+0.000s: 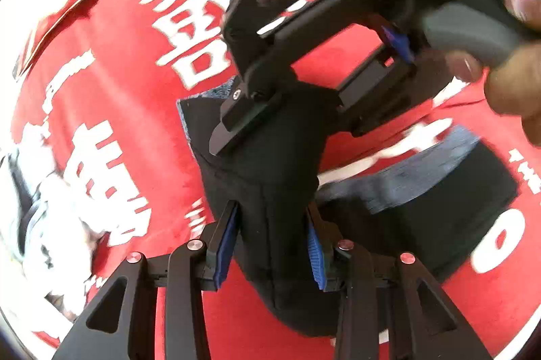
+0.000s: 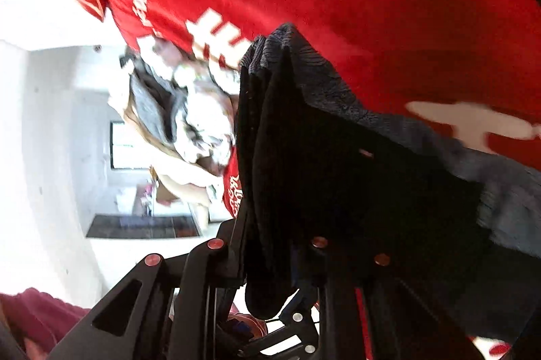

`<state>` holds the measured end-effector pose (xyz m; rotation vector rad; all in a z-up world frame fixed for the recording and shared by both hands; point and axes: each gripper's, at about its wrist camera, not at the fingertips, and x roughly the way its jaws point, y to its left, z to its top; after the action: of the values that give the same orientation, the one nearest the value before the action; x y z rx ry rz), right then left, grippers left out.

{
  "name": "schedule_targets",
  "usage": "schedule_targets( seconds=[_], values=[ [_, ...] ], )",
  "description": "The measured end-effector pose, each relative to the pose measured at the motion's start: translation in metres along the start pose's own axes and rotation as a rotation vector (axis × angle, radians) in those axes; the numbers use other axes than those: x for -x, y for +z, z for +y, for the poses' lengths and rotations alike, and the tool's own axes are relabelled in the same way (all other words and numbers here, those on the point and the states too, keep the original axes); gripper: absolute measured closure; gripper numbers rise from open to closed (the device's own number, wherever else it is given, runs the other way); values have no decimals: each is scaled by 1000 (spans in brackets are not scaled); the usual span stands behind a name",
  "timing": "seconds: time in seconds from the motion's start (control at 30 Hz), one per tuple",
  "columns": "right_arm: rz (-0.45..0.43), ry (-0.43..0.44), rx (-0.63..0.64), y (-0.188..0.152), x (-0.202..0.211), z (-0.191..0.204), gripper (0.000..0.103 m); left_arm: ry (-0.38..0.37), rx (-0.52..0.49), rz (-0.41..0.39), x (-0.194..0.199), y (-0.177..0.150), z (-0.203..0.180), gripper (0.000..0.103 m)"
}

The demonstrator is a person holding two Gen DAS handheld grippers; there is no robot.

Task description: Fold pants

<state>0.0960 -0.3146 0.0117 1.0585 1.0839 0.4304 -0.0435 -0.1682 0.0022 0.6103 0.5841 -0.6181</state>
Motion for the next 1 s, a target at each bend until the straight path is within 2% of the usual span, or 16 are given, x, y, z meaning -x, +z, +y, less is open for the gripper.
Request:
schedule_targets(
  seconds=[0.13,0.33,0.53,0.8,0.9,1.0],
  values=[
    [-97,-6,-38,-30,64,-28,81,-85,-44,-21,7,20,-53,65],
    [-207,-36,-150,-85,147,-102,80,-184,-135,-4,6,34,-142,65],
    [-271,-42,-235,-118,185,-171,80,-214,-229,30,-10,29,-214,65],
    [-270,-71,-317,-145,180,-234,80,-208,-318,125,-35,5,-256,65],
    [-268,-89,-338,-150,177,-245,76,-225,-333,141,-34,3,-254,54],
    [-273,-124,-325,-150,181,-240,72,-260,-290,162,-30,8,-235,43]
  ],
)
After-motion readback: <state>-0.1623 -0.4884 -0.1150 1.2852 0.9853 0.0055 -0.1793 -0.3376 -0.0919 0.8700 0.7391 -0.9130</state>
